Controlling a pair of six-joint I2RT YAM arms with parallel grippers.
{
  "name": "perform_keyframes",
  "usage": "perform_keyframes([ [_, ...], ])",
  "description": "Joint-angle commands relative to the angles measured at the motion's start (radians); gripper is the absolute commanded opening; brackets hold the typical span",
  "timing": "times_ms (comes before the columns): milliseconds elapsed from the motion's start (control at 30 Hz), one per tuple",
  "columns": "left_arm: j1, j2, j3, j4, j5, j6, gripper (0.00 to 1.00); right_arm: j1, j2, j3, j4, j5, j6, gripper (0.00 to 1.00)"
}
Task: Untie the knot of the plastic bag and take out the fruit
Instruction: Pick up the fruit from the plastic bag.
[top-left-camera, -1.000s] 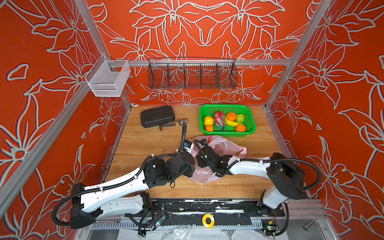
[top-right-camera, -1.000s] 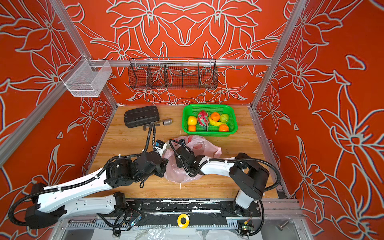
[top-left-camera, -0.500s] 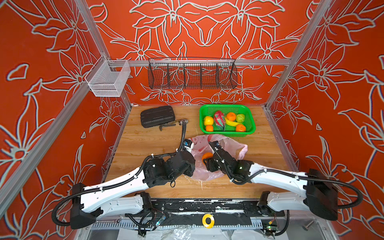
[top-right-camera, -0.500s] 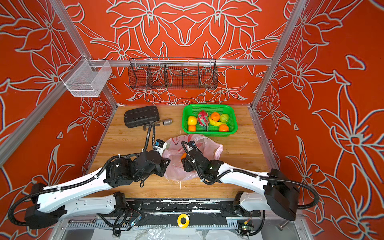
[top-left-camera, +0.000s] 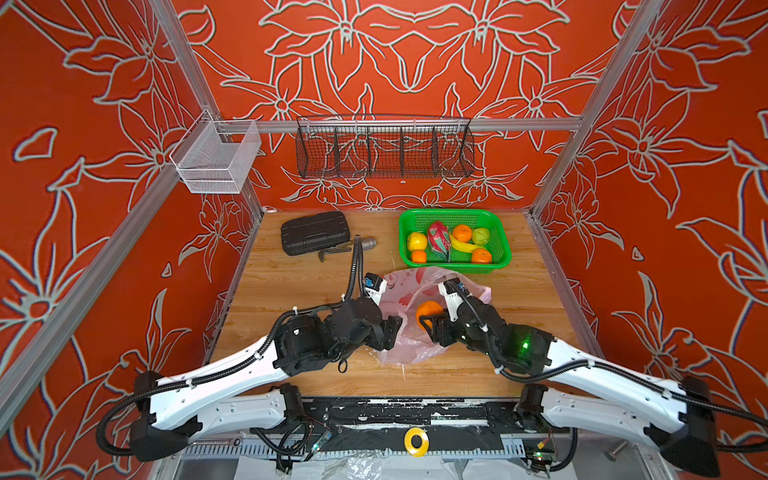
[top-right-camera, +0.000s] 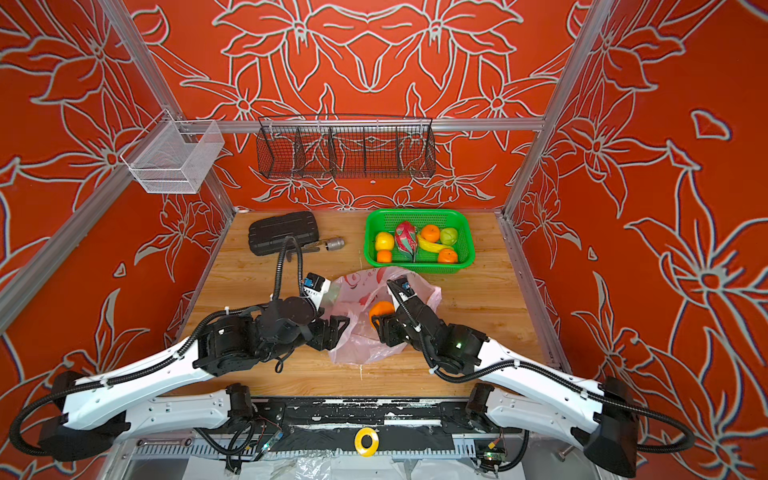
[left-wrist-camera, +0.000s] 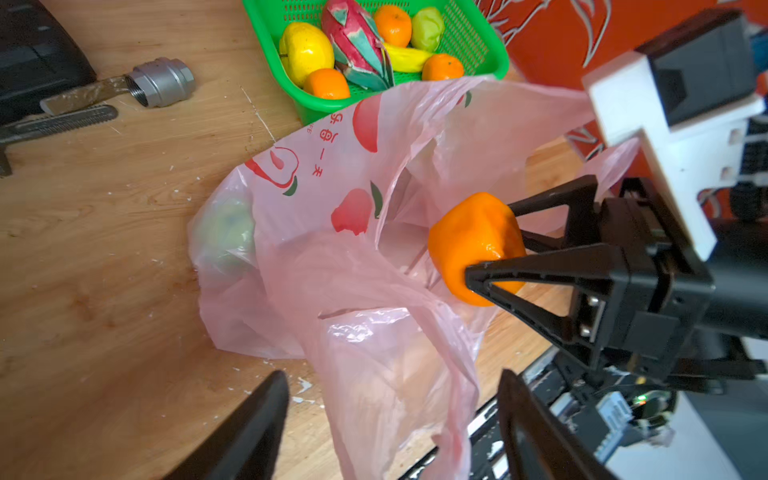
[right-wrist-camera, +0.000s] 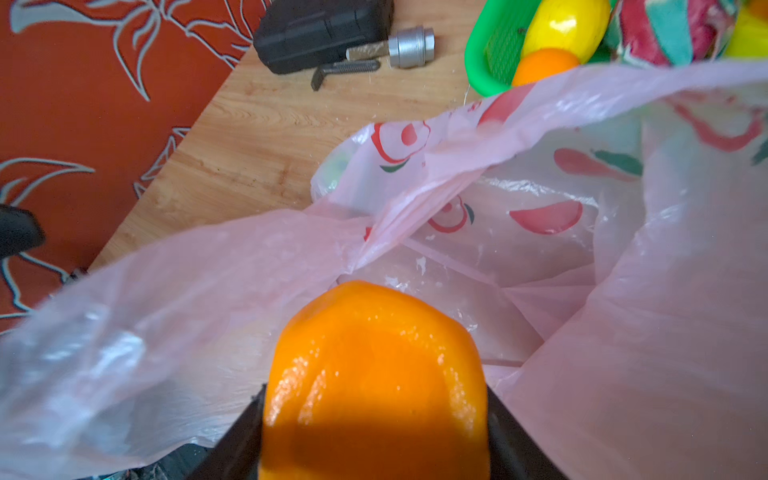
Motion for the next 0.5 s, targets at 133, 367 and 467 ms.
perform_keyframes([
  [133, 0.006, -0.064, 0.076, 0.015, 0.045, 0.038, 0.91, -0.006, -0.051, 0.182, -0.106, 0.142, -0.092, 0.53],
  [367, 0.006, -0.062, 0.168, -0.018, 0.068, 0.077, 0.93, -0.124, 0.048, 0.364, -0.136, 0.107, -0.169, 0.53],
  [467, 0.006, -0.047, 0.202, -0.024, 0.094, 0.104, 0.97, -0.219, 0.093, 0.427, -0.141, 0.041, -0.172, 0.53],
])
